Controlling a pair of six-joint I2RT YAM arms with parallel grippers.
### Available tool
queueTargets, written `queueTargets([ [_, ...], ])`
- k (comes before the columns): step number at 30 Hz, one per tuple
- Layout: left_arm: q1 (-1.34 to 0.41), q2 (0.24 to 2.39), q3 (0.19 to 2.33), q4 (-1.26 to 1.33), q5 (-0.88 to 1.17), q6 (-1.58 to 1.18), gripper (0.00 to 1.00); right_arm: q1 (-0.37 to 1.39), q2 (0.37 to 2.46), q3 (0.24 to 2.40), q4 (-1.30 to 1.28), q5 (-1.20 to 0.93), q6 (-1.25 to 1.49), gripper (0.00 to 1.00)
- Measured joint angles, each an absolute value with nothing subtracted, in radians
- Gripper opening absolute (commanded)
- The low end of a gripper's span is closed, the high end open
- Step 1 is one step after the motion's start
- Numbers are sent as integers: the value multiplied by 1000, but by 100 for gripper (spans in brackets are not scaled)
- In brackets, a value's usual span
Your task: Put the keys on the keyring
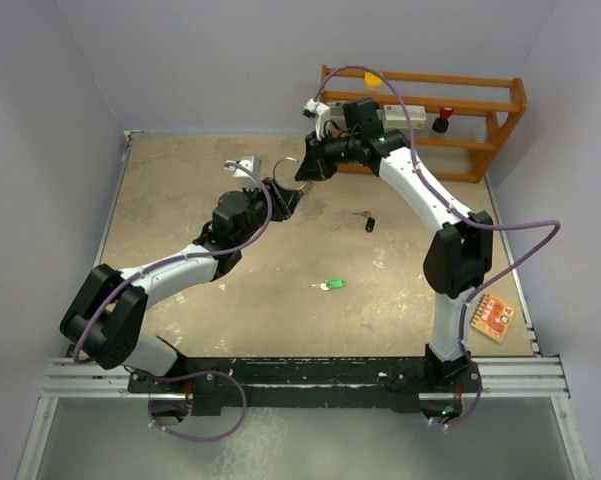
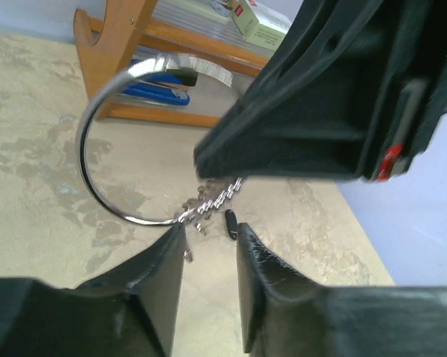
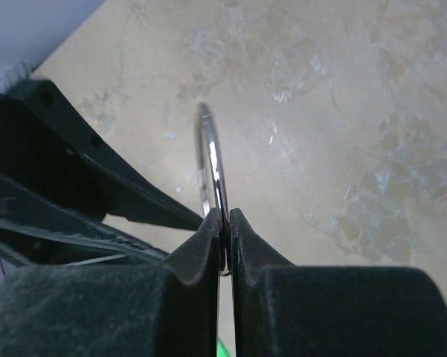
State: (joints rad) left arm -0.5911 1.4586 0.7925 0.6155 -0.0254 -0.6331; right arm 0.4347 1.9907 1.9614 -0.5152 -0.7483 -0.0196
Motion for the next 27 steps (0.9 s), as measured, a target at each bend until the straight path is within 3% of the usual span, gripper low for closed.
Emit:
queueTargets([
  [3, -592, 1455, 791, 633, -40, -633, 53, 442, 1965, 1863, -494, -723, -15, 0],
  [7, -589, 1412, 768, 641, -122, -632, 60, 453, 1956, 1756, -463, -691, 10, 0],
  [17, -563, 1342, 726, 614, -258, -635, 57, 454, 1944, 1589, -317, -646, 185, 0],
  [27, -563, 1342, 685, 645, -278, -671, 55, 418, 1835, 1310, 77, -567, 588, 0],
])
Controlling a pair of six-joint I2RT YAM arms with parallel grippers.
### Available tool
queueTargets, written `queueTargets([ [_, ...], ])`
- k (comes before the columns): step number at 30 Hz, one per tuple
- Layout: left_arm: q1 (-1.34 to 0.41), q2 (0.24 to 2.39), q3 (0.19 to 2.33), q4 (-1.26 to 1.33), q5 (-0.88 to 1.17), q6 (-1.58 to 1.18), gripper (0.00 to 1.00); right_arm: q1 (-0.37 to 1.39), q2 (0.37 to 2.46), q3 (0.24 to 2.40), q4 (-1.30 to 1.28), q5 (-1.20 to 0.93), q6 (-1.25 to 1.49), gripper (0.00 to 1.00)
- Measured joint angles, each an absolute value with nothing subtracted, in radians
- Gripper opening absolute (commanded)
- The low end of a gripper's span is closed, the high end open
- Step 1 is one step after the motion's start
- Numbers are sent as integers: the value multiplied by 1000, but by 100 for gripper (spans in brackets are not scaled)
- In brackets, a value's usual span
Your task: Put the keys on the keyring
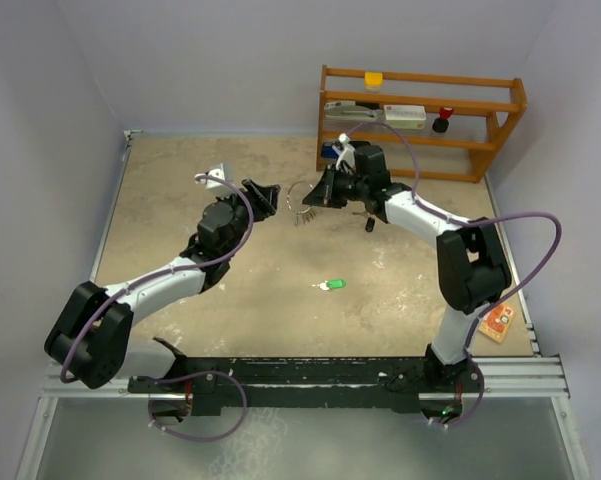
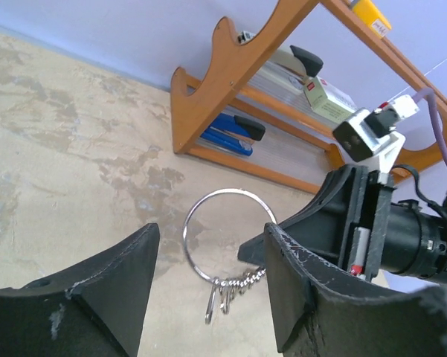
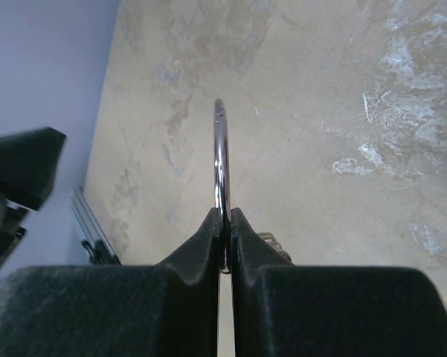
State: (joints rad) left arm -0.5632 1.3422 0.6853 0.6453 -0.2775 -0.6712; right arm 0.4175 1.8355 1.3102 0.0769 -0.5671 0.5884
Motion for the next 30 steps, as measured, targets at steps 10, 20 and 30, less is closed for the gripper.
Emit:
queueTargets([
  [10, -561, 1403, 602, 803, -263, -729, 52, 414, 1747, 1032, 517, -414, 937, 0],
  [20, -543, 1520, 576, 1018, -125, -767, 51, 414, 1585, 874, 728, -233, 1040, 0],
  [30, -543, 1611, 576, 1150, -28, -795, 52, 414, 1549, 861, 759, -202, 1040, 0],
])
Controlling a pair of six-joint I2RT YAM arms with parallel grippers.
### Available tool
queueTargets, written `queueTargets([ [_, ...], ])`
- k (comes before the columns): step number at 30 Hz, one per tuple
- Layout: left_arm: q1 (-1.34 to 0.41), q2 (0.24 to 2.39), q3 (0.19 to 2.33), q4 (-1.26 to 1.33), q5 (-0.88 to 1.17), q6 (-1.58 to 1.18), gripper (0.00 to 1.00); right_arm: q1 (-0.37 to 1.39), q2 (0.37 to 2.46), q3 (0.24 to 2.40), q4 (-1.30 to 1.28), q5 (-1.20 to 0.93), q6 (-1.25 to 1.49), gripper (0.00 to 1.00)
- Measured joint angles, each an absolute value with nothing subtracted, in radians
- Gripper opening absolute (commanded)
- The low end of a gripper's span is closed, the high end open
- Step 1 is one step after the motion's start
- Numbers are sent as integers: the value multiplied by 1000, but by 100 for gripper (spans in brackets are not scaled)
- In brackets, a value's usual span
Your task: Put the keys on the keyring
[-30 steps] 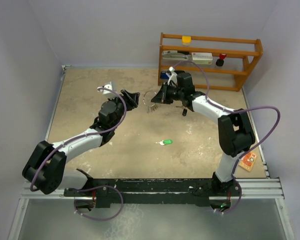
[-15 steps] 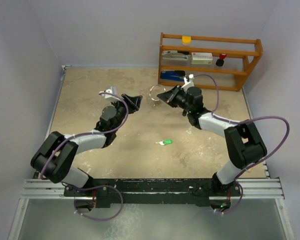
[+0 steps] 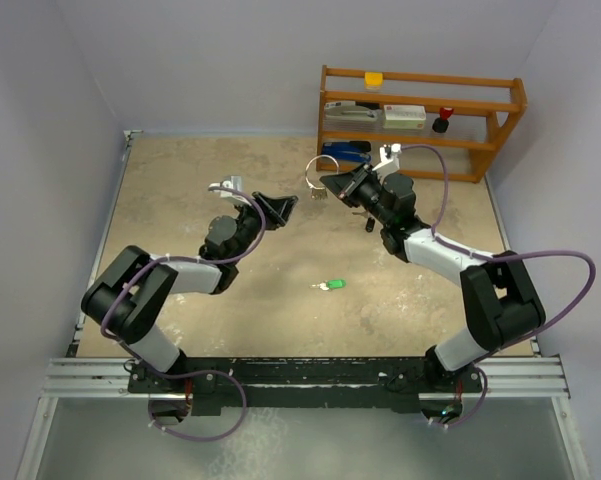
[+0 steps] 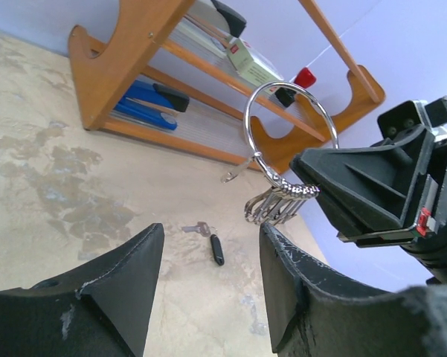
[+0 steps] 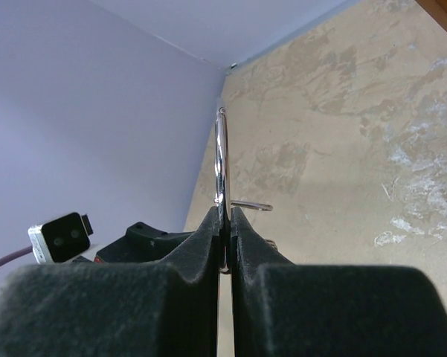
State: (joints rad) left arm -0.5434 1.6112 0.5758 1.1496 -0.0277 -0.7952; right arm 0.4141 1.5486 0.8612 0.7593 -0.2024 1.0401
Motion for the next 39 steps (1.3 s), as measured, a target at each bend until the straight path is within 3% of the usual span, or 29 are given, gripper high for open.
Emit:
queueTargets([
  [22, -543, 1842, 583, 1502, 50, -734, 50, 415, 1511, 858, 751, -237, 1040, 0],
  [39, -543, 1911, 633, 1519, 86, -607, 40, 417, 1494, 812, 746, -257, 1040, 0],
])
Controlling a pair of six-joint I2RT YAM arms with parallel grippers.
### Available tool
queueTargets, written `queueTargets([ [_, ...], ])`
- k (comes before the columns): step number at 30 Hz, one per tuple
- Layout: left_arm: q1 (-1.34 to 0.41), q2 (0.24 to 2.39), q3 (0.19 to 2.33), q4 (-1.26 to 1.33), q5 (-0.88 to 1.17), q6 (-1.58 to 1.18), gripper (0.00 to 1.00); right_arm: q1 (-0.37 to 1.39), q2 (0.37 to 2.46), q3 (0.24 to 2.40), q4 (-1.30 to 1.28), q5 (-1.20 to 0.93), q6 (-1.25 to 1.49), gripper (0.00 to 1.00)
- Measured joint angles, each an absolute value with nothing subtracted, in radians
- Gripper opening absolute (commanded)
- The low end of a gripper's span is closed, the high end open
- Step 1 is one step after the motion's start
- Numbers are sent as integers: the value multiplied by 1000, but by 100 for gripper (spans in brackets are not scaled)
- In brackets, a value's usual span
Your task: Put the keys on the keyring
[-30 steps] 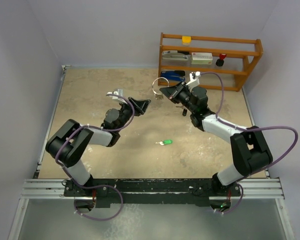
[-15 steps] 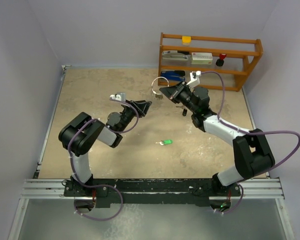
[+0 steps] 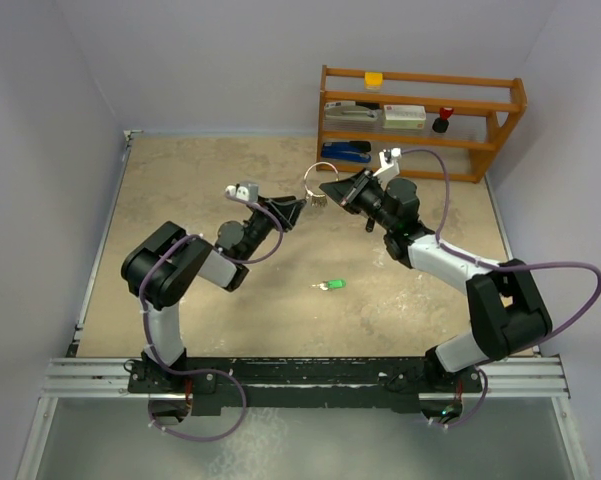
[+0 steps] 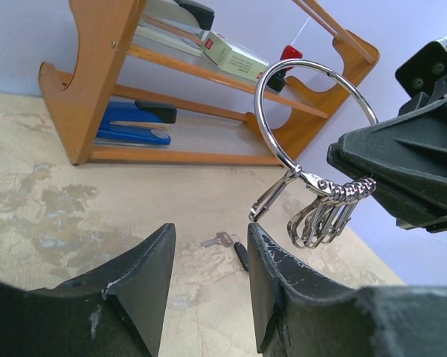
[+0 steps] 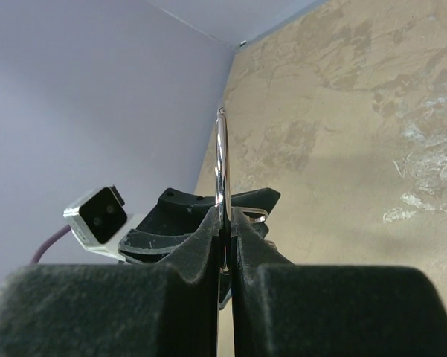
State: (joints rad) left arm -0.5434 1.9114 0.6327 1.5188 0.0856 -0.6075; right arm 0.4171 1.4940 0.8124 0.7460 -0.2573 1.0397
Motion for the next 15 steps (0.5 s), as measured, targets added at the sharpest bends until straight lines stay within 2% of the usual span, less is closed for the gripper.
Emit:
queueTargets([
  [12, -550, 1911, 660, 1523, 140, -572, 39, 417, 1489, 812, 747, -266, 1040, 0],
  [15, -554, 1911, 661, 1524, 150, -561, 31, 419, 1489, 812, 747, -272, 1040, 0],
])
